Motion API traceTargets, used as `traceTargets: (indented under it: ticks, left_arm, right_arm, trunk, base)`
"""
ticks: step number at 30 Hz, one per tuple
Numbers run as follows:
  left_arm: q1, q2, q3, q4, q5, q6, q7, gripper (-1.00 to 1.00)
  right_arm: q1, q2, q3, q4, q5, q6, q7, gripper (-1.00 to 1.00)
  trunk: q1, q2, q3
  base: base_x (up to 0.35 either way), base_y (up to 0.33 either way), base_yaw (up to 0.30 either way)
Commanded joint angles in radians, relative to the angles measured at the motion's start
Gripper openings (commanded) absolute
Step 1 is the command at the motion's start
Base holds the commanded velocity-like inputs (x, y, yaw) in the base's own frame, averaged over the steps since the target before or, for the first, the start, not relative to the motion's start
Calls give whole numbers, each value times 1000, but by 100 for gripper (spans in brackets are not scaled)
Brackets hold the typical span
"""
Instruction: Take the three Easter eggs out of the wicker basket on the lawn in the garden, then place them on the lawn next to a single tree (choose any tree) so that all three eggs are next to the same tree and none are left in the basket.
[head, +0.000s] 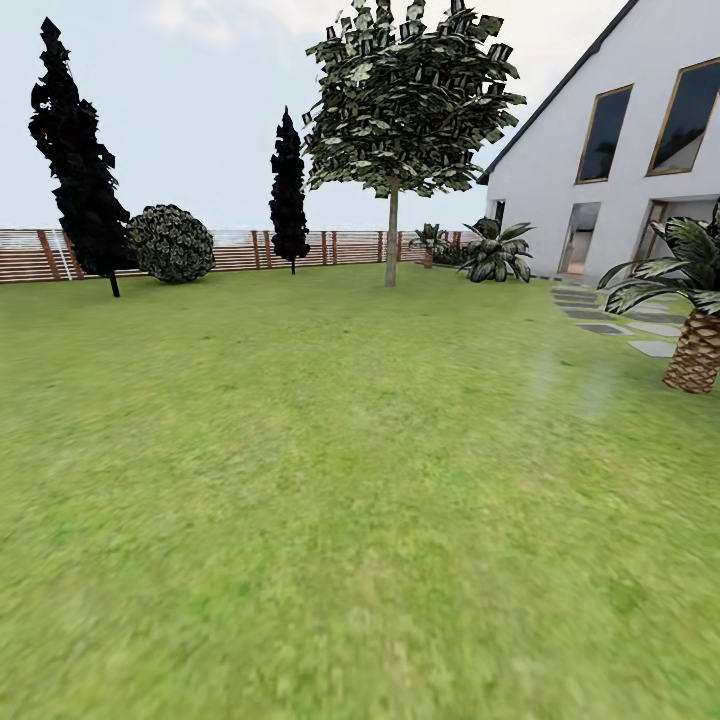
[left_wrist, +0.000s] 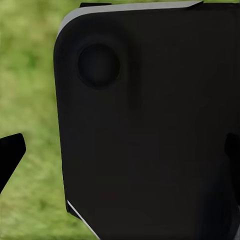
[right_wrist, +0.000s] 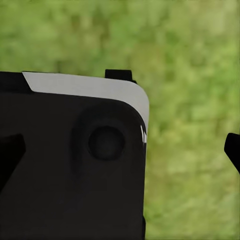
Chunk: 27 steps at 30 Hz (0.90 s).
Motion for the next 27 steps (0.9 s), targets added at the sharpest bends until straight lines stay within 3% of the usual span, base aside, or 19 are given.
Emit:
traceTargets:
  ticks: [1,13,27]
  left_arm:
    - [0,0,1,-1,1,0,-1,100]
    - [0,0,1,-2,1,0,-1,100]
    - [0,0,1,-3,1,0,-1,100]
  right_arm:
    - [0,0,1,1,2,-3,1,100]
    - [-1,0,3,2,1,-1,4,100]
    - [-1,0,3,3,6,-5,-1,100]
  trunk:
    - [0,0,-1]
    - [0,0,-3]
    - [0,0,-10]
  base:
    - [0,0,0]
    - [0,0,174]
    - [0,0,73]
